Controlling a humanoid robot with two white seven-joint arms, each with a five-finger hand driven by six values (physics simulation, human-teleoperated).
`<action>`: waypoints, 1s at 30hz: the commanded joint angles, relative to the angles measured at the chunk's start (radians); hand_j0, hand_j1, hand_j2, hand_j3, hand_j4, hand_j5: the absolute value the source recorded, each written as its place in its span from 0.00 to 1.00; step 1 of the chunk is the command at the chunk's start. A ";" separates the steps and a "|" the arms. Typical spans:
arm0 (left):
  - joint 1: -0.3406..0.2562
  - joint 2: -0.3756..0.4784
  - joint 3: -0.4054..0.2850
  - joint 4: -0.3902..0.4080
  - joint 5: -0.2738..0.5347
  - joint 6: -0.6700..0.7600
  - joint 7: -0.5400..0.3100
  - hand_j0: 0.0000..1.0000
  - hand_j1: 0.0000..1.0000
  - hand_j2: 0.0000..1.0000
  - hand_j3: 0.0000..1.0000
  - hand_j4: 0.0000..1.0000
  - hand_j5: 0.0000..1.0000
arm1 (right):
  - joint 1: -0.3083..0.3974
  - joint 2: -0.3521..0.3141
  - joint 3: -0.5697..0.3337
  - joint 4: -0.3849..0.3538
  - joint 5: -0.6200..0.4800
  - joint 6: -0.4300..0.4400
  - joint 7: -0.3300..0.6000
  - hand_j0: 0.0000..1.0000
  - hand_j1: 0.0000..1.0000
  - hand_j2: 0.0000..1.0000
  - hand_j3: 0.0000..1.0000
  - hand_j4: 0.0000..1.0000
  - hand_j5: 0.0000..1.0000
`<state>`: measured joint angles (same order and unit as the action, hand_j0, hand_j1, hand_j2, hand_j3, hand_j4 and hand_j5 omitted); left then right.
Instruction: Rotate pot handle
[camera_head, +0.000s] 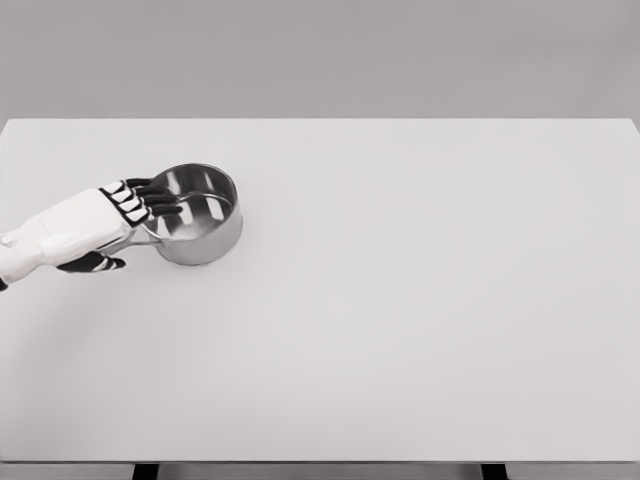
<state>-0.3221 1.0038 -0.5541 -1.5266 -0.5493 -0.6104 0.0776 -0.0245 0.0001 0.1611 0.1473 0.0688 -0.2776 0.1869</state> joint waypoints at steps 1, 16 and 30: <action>0.000 0.003 0.010 0.010 0.006 0.000 0.001 1.00 1.00 1.00 1.00 1.00 1.00 | 0.000 0.000 -0.002 0.000 0.000 0.000 0.000 1.00 1.00 1.00 1.00 1.00 1.00; -0.005 -0.005 0.042 0.068 -0.009 0.000 0.001 1.00 1.00 1.00 1.00 1.00 1.00 | 0.000 0.000 0.000 0.000 0.000 0.000 0.000 1.00 1.00 1.00 1.00 1.00 1.00; -0.005 -0.011 0.083 0.094 -0.009 0.000 0.001 1.00 1.00 1.00 1.00 1.00 1.00 | -0.002 0.000 0.000 0.000 0.000 0.000 0.000 1.00 1.00 1.00 1.00 1.00 1.00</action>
<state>-0.3267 0.9938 -0.4756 -1.4402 -0.5638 -0.6104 0.0776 -0.0246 0.0001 0.1612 0.1473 0.0689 -0.2780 0.1869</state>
